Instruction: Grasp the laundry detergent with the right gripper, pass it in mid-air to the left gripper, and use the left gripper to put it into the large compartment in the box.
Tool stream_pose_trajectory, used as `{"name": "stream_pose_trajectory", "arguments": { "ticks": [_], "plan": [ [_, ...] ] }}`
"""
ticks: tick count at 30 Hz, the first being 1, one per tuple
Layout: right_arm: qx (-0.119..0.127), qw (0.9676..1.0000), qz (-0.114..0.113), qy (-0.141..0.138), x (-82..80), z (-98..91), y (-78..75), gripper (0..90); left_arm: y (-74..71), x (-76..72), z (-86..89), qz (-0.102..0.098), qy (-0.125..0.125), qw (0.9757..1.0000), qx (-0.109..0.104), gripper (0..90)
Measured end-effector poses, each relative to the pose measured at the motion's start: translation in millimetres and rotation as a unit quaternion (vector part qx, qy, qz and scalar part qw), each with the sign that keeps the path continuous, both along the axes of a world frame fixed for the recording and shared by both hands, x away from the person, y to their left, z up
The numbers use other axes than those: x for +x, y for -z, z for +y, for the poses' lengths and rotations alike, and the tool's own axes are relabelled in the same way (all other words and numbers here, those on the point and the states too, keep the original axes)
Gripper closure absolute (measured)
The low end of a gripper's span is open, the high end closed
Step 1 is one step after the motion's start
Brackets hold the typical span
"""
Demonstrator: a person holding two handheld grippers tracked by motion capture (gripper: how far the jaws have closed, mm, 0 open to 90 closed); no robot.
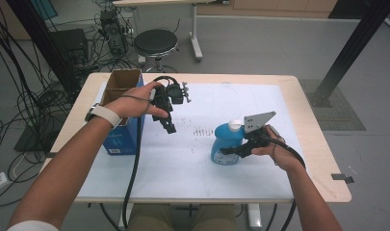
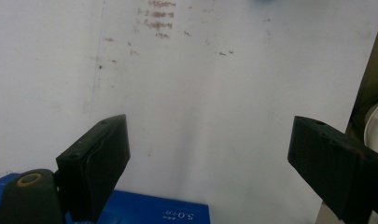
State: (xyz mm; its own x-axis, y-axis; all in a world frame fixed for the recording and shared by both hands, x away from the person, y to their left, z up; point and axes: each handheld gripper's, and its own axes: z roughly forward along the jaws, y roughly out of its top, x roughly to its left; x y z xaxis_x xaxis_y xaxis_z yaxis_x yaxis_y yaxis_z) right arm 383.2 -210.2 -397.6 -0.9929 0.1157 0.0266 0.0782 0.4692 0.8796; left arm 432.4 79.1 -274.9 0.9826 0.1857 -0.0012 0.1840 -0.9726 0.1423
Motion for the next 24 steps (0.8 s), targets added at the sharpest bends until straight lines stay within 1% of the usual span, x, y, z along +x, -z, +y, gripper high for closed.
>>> {"name": "stream_pose_trajectory", "arguments": {
  "ticks": [24],
  "plan": [
    [-0.001,1.0,-0.002,-0.001,-0.3,0.2,-0.2,43.0,0.4,-1.2,-1.3,-0.002,0.0,1.0,-0.001,13.2]
  ]
}}
